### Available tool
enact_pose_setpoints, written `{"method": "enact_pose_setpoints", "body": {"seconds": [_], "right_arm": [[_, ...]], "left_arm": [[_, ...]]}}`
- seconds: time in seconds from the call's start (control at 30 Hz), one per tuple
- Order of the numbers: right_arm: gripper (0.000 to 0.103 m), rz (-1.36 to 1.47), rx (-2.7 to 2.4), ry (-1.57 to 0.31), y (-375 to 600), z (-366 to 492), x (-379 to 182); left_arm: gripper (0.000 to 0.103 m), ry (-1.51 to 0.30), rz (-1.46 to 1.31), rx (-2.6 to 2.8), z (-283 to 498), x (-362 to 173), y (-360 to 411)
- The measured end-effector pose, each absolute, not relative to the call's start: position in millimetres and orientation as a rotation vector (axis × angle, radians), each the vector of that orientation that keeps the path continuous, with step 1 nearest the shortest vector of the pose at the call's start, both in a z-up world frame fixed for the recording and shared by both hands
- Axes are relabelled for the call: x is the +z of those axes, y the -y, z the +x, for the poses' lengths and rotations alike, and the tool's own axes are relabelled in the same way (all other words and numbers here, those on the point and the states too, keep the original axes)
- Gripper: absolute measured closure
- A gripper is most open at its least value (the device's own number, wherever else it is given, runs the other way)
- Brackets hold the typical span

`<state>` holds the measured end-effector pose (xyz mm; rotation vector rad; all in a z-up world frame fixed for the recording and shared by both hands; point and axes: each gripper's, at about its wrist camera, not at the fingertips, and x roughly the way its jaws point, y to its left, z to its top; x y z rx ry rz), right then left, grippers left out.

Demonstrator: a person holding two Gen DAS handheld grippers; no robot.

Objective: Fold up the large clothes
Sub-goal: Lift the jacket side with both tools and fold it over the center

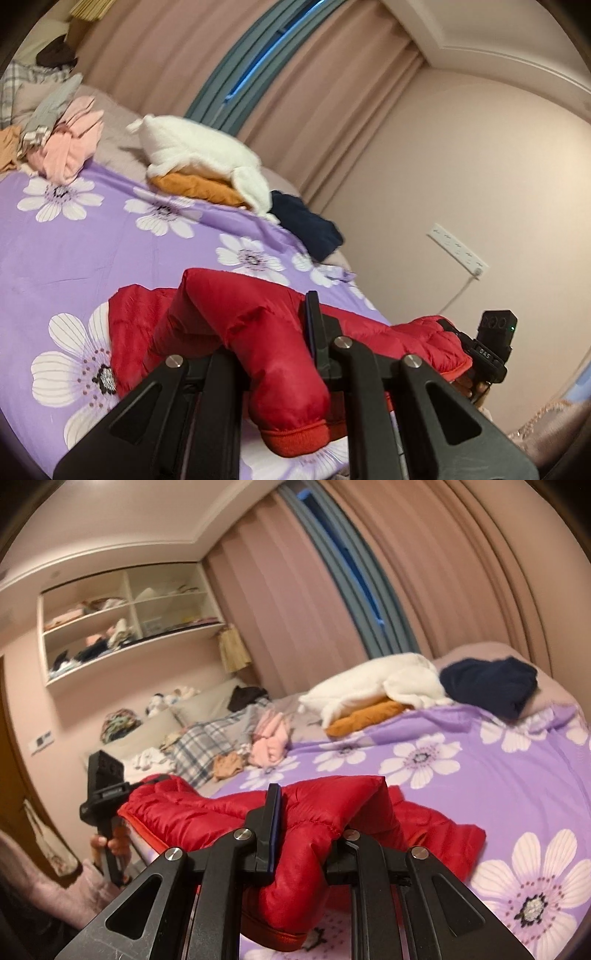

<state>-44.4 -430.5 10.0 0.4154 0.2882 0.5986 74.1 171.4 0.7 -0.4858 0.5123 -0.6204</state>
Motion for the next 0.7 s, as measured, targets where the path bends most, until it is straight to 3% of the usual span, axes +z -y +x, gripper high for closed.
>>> {"method": "enact_pose_setpoints", "body": {"seconds": [0.7], "right_arm": [[0.086,0.621,0.329,-0.661,442,125,-84]], "left_arm": [[0.090,-0.916,-0.576,-0.335,268,-112,-148]]}}
